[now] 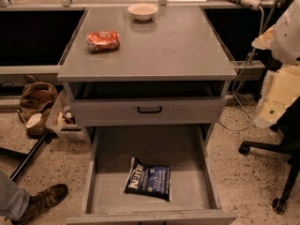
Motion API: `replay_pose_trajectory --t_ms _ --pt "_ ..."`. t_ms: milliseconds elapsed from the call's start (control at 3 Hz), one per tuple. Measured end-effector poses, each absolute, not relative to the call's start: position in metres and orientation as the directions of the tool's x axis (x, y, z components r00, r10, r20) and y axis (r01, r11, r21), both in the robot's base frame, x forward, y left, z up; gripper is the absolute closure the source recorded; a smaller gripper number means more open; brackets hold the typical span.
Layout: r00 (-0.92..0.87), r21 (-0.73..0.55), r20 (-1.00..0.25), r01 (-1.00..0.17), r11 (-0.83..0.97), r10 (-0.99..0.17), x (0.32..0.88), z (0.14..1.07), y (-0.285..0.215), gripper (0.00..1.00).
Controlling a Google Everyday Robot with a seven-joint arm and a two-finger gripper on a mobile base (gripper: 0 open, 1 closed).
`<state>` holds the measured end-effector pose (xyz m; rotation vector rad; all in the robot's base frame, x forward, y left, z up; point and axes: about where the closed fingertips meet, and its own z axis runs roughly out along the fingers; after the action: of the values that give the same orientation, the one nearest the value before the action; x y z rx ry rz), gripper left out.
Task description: Pick blue chip bag from middle drawer and place on counter
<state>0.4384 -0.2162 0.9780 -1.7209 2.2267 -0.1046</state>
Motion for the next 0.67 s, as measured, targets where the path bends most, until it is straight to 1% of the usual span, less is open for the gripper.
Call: replay_pose_trajectory --t_ms 333,667 --pt "-0.224 -0.262 -0.212 -0.925 0.276 -0.951 0.440 0.971 -0.215 0.00" --pt "-0.253 -0.219 -0.257 -0.925 0.312 -0.933 0.444 0.922 -0.208 0.00"
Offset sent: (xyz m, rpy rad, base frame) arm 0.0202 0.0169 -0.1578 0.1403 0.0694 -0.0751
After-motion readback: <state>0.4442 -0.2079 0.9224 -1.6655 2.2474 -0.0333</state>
